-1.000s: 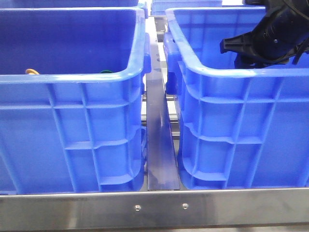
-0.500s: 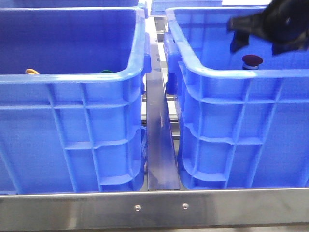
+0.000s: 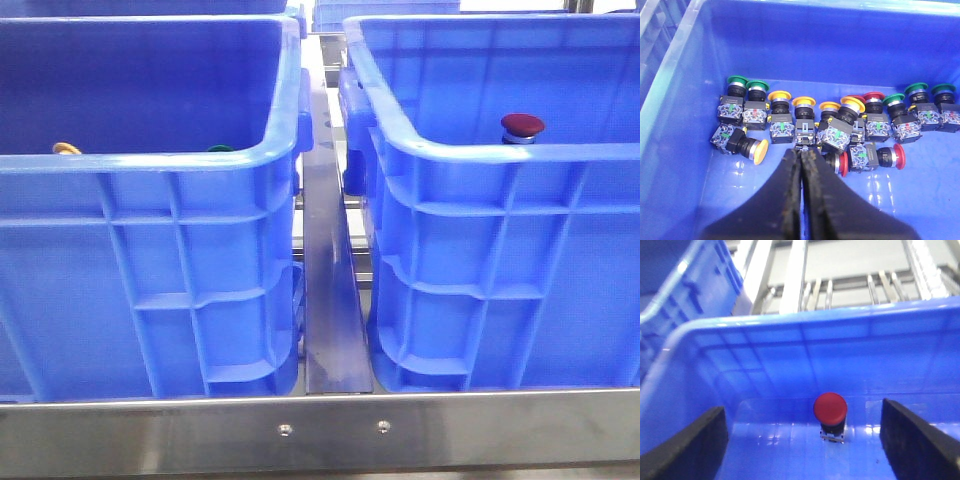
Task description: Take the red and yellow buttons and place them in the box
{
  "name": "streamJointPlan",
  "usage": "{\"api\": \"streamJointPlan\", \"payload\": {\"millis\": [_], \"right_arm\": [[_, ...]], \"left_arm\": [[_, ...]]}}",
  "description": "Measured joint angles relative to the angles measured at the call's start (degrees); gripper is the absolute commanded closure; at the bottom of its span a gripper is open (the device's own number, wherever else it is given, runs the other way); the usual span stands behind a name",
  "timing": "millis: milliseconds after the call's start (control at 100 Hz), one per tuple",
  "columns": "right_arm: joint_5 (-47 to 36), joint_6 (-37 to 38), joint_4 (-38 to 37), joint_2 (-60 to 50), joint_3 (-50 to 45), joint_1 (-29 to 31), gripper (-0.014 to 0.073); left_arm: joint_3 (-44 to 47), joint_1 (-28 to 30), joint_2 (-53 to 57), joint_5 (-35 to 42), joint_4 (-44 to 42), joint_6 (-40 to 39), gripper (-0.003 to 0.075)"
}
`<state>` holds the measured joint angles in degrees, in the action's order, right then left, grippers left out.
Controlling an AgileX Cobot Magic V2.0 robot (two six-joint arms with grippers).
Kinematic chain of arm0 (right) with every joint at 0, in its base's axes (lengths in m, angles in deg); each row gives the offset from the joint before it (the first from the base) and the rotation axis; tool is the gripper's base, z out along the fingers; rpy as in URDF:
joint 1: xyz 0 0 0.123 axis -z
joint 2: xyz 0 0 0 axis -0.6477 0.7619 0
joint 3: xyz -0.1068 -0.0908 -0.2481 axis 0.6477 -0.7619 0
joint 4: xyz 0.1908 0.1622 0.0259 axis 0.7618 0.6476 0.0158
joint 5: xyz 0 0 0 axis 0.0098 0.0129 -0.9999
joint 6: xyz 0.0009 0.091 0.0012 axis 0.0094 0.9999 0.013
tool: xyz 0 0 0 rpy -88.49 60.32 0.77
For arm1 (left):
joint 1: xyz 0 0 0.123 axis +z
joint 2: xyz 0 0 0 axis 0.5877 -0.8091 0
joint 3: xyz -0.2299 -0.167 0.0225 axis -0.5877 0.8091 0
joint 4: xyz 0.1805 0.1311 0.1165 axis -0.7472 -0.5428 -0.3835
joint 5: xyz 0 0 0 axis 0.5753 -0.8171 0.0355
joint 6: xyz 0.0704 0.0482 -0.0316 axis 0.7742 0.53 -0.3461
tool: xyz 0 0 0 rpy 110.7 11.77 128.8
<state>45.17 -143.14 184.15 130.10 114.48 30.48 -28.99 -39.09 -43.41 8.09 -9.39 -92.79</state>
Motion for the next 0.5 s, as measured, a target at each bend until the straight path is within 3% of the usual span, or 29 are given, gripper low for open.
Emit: {"api": "streamJointPlan", "payload": {"millis": [500], "right_arm": [[-3.61, 0.00, 0.12, -28.79, -16.42, 0.00, -0.0038]], "left_arm": [[0.00, 0.00, 0.00, 0.00, 0.00, 0.00, 0.0741]]}}
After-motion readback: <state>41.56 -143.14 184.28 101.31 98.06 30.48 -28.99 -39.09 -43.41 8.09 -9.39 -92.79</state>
